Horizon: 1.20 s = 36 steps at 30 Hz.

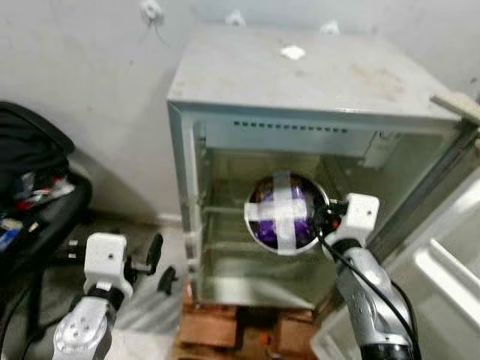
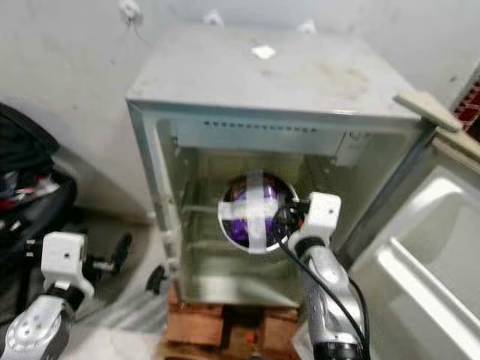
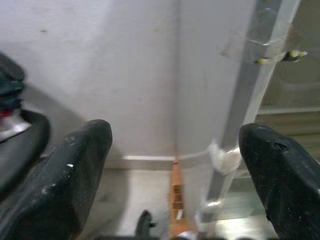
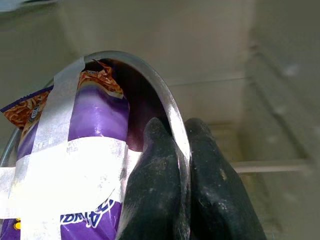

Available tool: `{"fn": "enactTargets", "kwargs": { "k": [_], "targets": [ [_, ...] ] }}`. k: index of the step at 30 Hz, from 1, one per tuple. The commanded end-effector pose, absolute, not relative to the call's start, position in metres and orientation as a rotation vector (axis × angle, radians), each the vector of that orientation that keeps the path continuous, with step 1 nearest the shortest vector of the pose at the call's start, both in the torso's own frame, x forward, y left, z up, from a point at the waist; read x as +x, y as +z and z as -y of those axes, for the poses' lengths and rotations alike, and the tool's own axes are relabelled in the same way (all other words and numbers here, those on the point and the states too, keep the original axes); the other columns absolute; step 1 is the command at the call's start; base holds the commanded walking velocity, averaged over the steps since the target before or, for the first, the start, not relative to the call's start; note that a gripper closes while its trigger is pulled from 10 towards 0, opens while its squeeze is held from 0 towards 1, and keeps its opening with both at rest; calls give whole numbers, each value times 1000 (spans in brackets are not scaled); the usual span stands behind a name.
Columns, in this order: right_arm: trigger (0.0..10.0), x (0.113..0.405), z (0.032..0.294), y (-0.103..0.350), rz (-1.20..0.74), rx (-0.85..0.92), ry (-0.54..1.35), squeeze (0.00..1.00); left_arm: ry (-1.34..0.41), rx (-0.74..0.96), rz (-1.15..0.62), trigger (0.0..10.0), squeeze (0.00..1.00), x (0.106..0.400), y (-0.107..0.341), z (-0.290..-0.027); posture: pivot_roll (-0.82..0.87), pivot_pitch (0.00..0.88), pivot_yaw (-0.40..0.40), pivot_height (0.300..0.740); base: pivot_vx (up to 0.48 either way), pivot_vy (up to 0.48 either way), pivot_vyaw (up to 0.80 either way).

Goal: Restocking fridge

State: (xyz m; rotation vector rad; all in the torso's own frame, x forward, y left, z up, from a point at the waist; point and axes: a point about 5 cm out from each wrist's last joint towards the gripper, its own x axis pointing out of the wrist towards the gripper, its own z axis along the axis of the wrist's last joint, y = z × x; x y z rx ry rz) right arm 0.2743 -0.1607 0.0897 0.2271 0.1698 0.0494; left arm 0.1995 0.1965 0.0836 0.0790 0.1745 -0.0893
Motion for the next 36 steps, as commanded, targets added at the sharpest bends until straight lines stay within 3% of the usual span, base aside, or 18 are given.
{"fn": "enactTargets", "kwargs": {
  "k": [1,13,36],
  "targets": [
    [10000,277,165,98,-132,222,40,0,-84,85,-174,10000,0,199,85,-197,131,14,-39,740,0,0,0],
    [10000,291,171,92,-168,229,-90,0,-144,57,-249,10000,0,189,79,-196,162,64,-45,740,0,0,0],
    [10000,321,196,90,-165,426,-329,0,-123,67,-298,10000,0,171,80,-198,204,115,-47,740,0,0,0]
  ]
}}
